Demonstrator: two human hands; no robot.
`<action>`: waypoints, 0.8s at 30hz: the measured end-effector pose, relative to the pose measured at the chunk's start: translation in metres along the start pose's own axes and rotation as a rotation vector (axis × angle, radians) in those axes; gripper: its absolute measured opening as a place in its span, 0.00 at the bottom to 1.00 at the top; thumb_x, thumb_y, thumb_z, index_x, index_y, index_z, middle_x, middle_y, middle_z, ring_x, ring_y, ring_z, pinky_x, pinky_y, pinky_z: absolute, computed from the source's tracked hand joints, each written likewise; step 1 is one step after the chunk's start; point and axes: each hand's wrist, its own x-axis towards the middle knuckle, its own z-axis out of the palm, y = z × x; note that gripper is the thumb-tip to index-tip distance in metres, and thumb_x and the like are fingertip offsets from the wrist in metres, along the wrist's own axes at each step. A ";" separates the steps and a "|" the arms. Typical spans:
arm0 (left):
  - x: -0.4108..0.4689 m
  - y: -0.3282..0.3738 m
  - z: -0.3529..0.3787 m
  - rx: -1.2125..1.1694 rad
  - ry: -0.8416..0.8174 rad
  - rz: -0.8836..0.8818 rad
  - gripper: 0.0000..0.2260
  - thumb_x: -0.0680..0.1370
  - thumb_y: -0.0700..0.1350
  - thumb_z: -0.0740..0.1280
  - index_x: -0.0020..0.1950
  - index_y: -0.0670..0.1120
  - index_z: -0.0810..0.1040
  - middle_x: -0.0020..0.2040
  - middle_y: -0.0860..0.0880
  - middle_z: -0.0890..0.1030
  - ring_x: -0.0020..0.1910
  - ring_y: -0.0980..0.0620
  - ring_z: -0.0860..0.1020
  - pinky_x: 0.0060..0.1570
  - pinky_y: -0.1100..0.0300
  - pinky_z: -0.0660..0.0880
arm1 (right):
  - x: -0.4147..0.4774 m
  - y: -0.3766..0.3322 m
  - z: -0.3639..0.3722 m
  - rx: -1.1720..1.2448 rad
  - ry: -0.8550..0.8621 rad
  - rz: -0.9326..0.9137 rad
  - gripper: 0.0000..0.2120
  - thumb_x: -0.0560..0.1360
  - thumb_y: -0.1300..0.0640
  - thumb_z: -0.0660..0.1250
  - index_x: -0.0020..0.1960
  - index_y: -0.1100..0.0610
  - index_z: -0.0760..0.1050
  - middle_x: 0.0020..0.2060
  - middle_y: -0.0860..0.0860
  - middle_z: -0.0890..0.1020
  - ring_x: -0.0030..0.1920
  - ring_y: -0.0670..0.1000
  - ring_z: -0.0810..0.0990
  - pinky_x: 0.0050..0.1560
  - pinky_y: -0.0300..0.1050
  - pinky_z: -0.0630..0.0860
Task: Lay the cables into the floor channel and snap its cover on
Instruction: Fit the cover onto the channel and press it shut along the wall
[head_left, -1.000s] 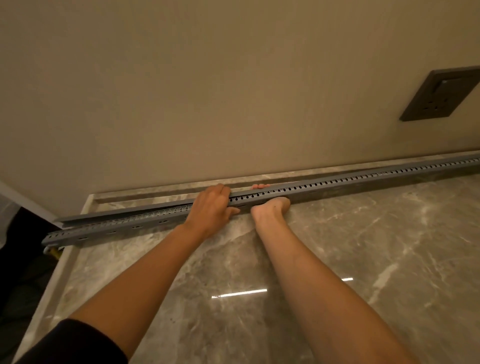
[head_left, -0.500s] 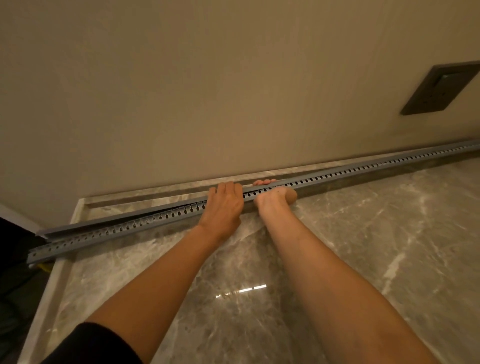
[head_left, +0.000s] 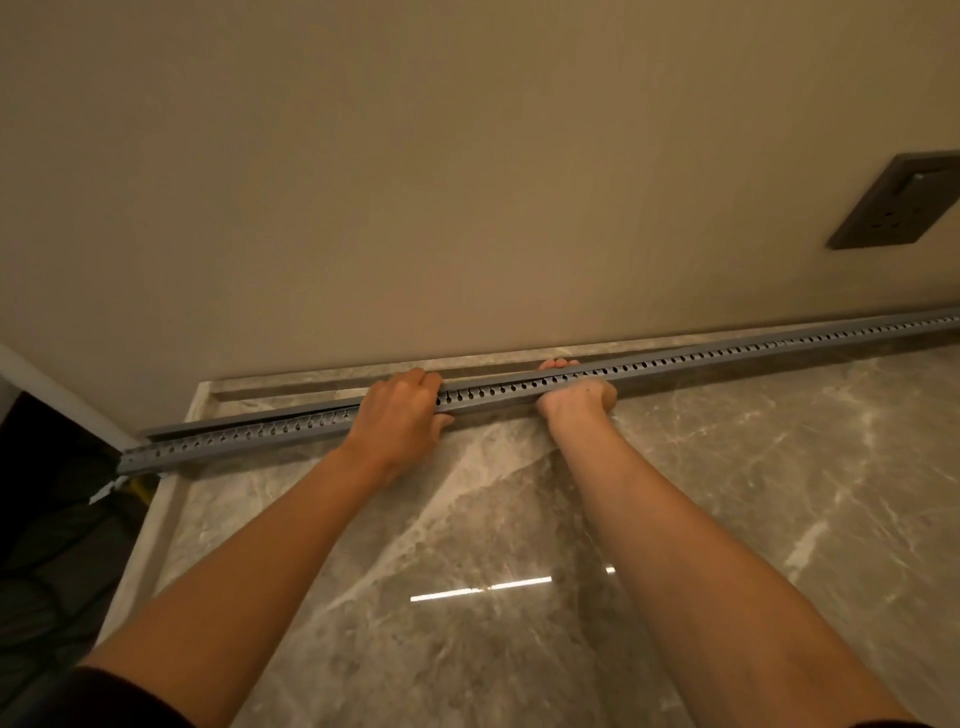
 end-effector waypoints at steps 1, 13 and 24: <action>-0.003 -0.005 -0.001 -0.006 -0.001 -0.012 0.17 0.79 0.50 0.62 0.63 0.41 0.71 0.62 0.43 0.76 0.60 0.44 0.74 0.56 0.54 0.71 | 0.000 0.002 0.002 0.135 -0.013 -0.017 0.18 0.81 0.57 0.49 0.33 0.57 0.61 0.31 0.51 0.67 0.22 0.51 0.72 0.28 0.31 0.71; 0.002 -0.008 0.009 -0.120 0.026 -0.002 0.15 0.80 0.47 0.61 0.63 0.41 0.69 0.62 0.43 0.73 0.62 0.44 0.70 0.62 0.54 0.66 | -0.015 0.054 0.013 0.174 -0.014 0.130 0.22 0.81 0.55 0.43 0.32 0.59 0.65 0.28 0.55 0.69 0.26 0.53 0.68 0.32 0.45 0.72; 0.009 -0.007 0.012 -0.213 0.117 0.002 0.13 0.77 0.43 0.66 0.59 0.38 0.73 0.58 0.41 0.78 0.58 0.44 0.74 0.60 0.55 0.67 | -0.013 0.049 0.025 0.277 0.171 0.070 0.18 0.79 0.59 0.51 0.29 0.54 0.60 0.19 0.54 0.70 0.20 0.53 0.68 0.25 0.34 0.67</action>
